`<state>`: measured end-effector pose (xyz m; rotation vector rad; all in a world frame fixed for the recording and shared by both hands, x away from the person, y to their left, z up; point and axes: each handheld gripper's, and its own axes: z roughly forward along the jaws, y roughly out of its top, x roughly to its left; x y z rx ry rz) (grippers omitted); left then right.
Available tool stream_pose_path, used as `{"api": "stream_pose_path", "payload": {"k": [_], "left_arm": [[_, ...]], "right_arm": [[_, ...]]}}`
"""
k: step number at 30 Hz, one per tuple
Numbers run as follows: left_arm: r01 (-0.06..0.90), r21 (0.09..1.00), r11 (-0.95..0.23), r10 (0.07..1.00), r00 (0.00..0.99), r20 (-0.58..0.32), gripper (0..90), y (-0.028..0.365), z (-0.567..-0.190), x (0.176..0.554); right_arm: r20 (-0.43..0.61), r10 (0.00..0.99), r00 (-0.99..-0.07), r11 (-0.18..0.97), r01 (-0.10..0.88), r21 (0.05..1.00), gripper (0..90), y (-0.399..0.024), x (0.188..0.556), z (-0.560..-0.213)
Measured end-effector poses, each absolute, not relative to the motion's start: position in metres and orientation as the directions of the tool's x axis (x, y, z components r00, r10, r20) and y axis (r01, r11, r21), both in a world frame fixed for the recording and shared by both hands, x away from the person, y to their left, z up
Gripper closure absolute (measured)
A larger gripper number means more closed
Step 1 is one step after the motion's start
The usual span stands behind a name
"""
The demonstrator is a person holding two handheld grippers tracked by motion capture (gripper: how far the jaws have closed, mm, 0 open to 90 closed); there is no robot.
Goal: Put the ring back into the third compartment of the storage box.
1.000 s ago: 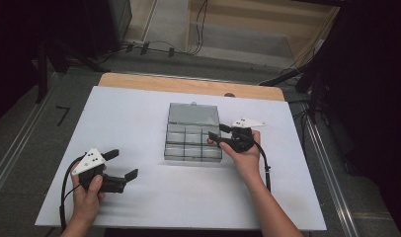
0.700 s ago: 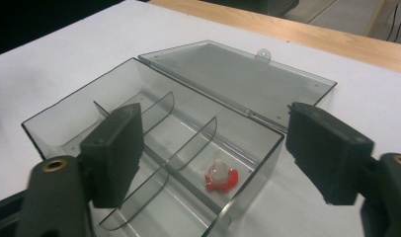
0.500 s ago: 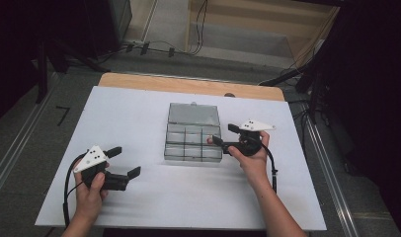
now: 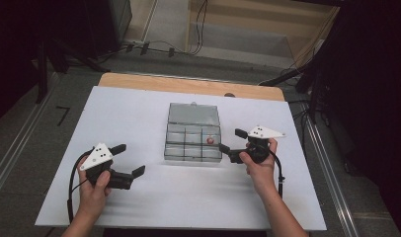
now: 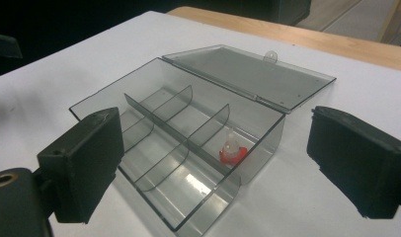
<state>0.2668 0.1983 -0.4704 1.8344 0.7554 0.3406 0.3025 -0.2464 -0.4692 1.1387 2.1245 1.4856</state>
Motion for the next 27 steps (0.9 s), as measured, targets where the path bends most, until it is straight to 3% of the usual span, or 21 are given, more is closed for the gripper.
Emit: {"api": "stream_pose_path", "payload": {"k": [4,27], "left_arm": [[0.335,0.913,-0.235,0.635,0.764,-0.117,0.0,0.196,-0.470,0.269],[0.318,0.919,-0.231,0.624,0.773,-0.110,0.0,0.190,-0.455,0.286]], "right_arm": [[0.188,0.739,-0.647,0.139,0.419,0.897,0.6,-0.252,0.296,-0.468],[0.202,0.755,-0.623,0.120,0.435,0.893,0.0,-0.288,0.262,-0.477]]}}
